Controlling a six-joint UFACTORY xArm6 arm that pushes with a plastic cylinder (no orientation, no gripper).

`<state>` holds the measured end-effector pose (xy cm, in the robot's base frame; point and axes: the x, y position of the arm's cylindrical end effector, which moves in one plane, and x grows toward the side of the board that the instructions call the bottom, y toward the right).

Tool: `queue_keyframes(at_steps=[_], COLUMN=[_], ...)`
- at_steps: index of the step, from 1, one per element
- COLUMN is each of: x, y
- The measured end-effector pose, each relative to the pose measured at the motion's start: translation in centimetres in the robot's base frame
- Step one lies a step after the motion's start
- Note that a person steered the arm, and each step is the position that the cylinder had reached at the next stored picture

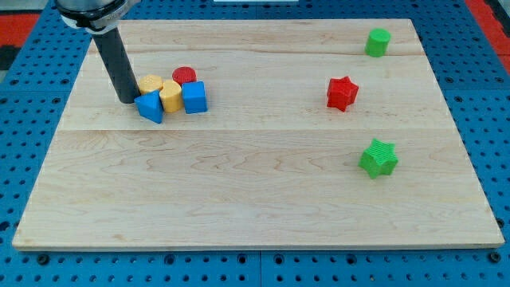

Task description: Move green circle towards top center

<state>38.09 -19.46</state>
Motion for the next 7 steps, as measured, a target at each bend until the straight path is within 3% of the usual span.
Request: queue_keyframes(at_steps=[1, 2, 3, 5, 7], x=[-3.1, -8.2, -9.4, -10.1, -9.8], y=[-4.3, -1.8, 6.1, 28.7, 45.1])
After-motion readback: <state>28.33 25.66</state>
